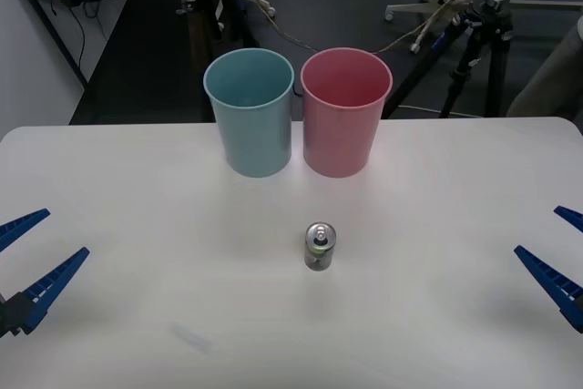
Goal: Grasp the object on the table and drop it into the matching bin: aluminum can to the light blue bin, PET bottle to the pink bin.
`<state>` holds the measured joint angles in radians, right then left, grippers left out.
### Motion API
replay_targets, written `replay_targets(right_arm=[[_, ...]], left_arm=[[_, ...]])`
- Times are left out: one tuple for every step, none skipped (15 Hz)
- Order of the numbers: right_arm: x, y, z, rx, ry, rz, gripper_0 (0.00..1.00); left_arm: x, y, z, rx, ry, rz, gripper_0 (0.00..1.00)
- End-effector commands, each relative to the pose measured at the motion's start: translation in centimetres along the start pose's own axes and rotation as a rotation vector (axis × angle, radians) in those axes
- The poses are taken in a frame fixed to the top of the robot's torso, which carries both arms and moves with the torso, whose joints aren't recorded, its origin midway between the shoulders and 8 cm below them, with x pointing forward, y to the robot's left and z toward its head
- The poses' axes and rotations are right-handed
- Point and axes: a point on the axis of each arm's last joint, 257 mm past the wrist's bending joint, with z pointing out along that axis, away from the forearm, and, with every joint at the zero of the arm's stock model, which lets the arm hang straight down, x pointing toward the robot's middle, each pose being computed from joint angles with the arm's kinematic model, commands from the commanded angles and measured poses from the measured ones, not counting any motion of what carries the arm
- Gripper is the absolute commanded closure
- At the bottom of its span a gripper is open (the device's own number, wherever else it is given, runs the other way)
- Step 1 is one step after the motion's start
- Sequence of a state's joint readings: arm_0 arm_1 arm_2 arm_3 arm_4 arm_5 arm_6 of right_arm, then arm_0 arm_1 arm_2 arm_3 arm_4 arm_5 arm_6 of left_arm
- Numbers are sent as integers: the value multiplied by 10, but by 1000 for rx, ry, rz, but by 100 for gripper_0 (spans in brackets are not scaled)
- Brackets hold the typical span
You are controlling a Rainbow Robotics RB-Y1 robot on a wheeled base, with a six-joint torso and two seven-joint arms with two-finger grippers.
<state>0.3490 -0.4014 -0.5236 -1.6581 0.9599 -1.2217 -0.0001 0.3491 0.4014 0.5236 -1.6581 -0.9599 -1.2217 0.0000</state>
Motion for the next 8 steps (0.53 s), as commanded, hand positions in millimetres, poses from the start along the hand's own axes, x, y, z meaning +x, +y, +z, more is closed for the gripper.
replay_targets(right_arm=[[0,0,0,0,0,0,0],[22,5,-9,39,4,62,0],[21,6,-10,41,6,58,0],[19,9,-9,33,4,61,0],[19,10,-11,35,5,55,0],[19,14,-13,28,7,56,0],[21,19,-16,18,9,58,0],[22,25,-18,8,13,57,0]], left_arm=[[0,0,0,0,0,0,0],[0,0,0,0,0,0,0],[0,0,0,0,0,0,0],[0,0,0,0,0,0,0],[0,0,0,0,0,0,0],[0,0,0,0,0,0,0],[0,0,0,0,0,0,0],[0,0,0,0,0,0,0]])
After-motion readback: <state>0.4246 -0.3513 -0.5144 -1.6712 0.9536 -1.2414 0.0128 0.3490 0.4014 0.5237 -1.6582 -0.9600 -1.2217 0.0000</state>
